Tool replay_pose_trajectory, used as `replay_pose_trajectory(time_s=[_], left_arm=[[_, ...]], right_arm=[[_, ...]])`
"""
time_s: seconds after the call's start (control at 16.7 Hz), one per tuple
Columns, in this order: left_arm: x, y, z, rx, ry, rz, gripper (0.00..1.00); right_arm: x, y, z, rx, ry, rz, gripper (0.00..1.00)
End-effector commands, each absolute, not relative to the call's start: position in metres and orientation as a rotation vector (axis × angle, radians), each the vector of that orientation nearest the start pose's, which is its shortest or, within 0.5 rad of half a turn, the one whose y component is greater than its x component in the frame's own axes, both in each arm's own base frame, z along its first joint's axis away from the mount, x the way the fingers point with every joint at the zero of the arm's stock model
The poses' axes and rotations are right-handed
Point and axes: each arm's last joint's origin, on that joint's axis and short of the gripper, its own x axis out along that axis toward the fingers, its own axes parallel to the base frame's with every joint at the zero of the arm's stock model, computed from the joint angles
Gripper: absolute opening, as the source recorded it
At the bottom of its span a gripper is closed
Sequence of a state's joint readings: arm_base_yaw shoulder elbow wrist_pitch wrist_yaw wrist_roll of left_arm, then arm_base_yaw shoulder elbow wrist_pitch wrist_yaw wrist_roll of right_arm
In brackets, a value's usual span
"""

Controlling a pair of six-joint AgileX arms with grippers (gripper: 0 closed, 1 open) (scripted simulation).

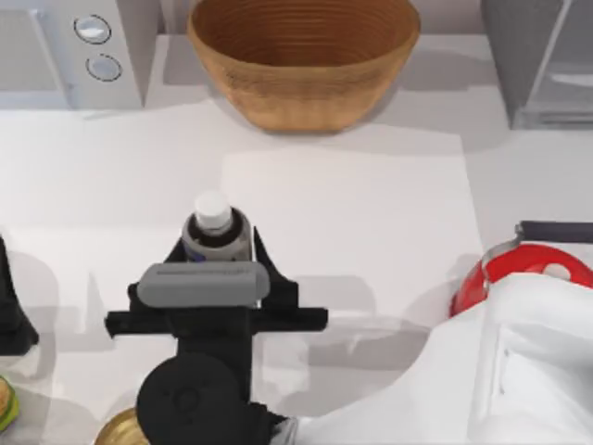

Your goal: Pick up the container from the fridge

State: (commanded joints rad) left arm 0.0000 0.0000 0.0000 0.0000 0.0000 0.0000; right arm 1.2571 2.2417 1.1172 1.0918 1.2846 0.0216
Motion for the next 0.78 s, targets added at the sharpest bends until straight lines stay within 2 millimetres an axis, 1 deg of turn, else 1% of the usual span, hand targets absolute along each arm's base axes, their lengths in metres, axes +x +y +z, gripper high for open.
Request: replay_pose_trajectory(time_s=[0.42,0.48,0.78], left_arm=[[0.1057,-0.0012,0.16,0.0,0.0,0.0,1.0],[0.1057,-0.0012,0.16,0.0,0.0,0.0,1.0],[0.1057,-0.0012,0.16,0.0,0.0,0.0,1.0]], right_arm=[[0.1563,0.3978,0.1086,-0.013,-0.002,-0.002,0.98],[0.1563,0.3978,0.1086,-0.013,-0.002,-0.002,1.0],[0.1563,0.3978,0.1086,-0.013,-0.002,-0.002,1.0]])
